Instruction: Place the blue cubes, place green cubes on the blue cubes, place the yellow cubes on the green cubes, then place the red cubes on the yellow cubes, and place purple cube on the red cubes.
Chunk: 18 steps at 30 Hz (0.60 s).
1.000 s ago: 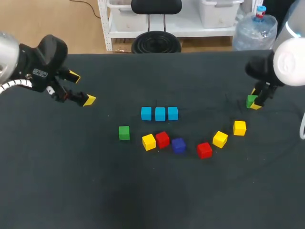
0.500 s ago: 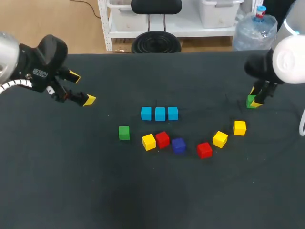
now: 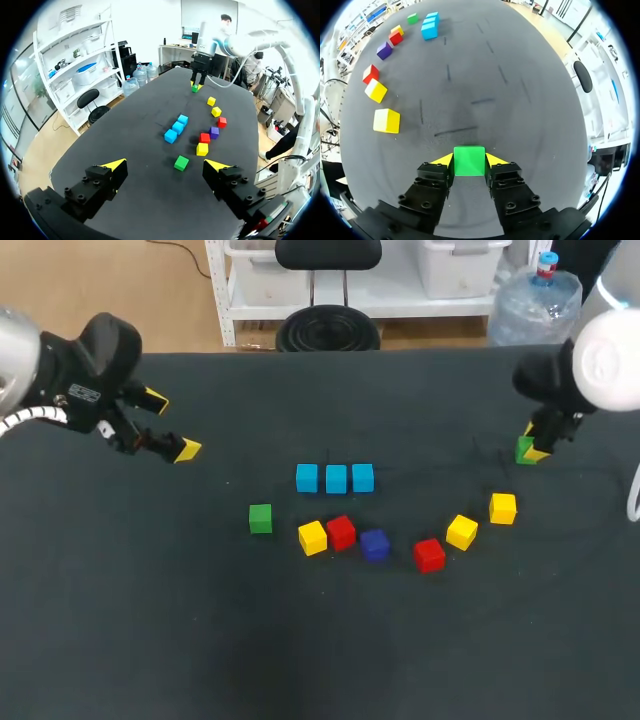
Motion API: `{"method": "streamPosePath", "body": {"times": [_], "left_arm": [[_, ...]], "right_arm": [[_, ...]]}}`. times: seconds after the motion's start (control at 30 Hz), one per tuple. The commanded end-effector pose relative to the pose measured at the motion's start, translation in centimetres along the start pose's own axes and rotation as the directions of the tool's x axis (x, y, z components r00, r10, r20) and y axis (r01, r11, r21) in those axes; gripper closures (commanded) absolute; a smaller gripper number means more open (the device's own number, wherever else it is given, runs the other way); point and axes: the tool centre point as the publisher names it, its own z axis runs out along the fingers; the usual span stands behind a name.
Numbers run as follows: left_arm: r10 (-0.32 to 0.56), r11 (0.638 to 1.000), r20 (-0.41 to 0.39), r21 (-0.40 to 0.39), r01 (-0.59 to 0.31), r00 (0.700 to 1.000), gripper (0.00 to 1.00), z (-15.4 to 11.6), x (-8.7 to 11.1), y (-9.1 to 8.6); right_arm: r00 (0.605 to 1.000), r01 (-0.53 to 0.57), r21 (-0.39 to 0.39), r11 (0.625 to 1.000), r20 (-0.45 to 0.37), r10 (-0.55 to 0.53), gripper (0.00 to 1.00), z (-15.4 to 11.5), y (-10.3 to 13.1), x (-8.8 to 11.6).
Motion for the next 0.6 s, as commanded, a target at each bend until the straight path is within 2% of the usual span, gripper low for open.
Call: {"method": "streamPosePath", "body": {"times": [0.03,0.33,0.6], "left_arm": [[-0.002,1.0,-0.009,-0.003,0.002,1.0,0.0,0.0,-0.1,0.0],[-0.002,1.0,-0.009,-0.003,0.002,1.0,0.0,0.0,-0.1,0.0],[-0.002,1.0,-0.009,-0.003,0.002,1.0,0.0,0.0,-0.1,0.0]], "right_arm": [[1.0,0.006,-0.002,1.0,0.005,-0.006,1.0,-1.0,0.6,-0.6],[0.997,0.071,-0.033,0.997,0.009,-0.071,1.0,-3.5,2.9,-4.5],[0.992,0.123,-0.037,0.992,0.022,-0.122,1.0,-4.5,4.5,-7.7]]}}
